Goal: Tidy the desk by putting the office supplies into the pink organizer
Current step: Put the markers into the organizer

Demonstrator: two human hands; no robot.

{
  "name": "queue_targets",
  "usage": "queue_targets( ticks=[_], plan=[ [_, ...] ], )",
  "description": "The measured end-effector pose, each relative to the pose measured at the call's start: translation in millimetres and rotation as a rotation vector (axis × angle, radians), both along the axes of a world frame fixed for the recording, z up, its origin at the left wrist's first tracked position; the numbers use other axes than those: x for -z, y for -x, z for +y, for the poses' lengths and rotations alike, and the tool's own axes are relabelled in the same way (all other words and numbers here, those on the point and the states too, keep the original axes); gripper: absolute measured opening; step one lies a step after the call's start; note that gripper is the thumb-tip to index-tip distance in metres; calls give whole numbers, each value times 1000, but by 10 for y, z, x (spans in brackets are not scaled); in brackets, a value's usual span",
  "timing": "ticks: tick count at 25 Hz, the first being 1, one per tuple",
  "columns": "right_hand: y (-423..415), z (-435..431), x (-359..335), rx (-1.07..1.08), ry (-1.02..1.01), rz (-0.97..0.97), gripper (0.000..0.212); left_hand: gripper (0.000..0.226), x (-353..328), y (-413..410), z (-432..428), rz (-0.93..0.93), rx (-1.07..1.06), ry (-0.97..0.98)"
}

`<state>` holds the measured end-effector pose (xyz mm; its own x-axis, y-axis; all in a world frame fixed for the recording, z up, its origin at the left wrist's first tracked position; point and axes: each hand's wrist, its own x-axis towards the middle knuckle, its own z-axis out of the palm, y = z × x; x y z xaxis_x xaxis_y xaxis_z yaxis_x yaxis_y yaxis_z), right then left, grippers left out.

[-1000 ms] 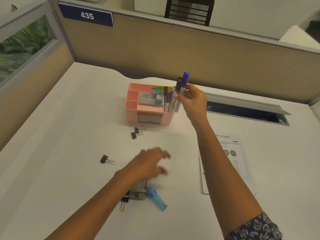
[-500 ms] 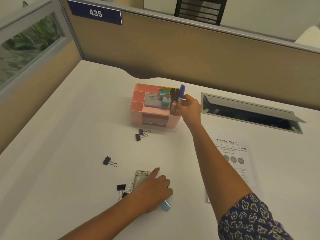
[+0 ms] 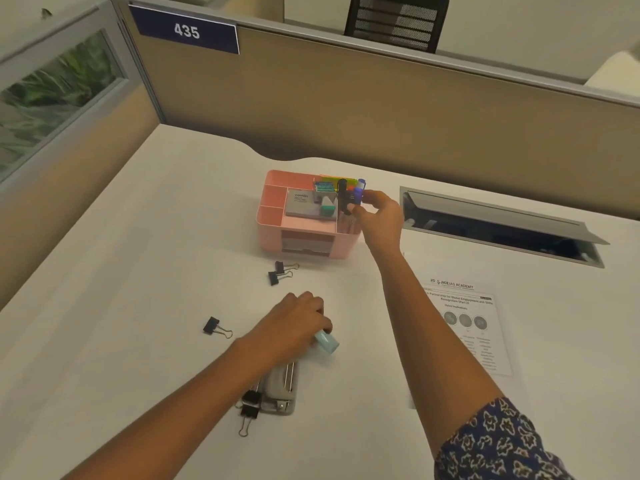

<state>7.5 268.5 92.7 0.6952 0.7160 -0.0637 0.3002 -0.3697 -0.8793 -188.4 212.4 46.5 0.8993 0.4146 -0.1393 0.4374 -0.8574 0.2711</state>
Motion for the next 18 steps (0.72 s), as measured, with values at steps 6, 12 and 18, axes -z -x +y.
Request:
queue_targets(
  ticks=[6,12,18],
  plan=[
    [-11,-168,-42,57,-90,-37,28,33,-286,43,354,-36,-236,134],
    [209,-232,-151,-202,-8,51,24,42,-621,34,687,-139,-445,142],
    [478,-187,-325,-573,100,19,30,40,-826,117,998,-298,-556,139]
  ],
)
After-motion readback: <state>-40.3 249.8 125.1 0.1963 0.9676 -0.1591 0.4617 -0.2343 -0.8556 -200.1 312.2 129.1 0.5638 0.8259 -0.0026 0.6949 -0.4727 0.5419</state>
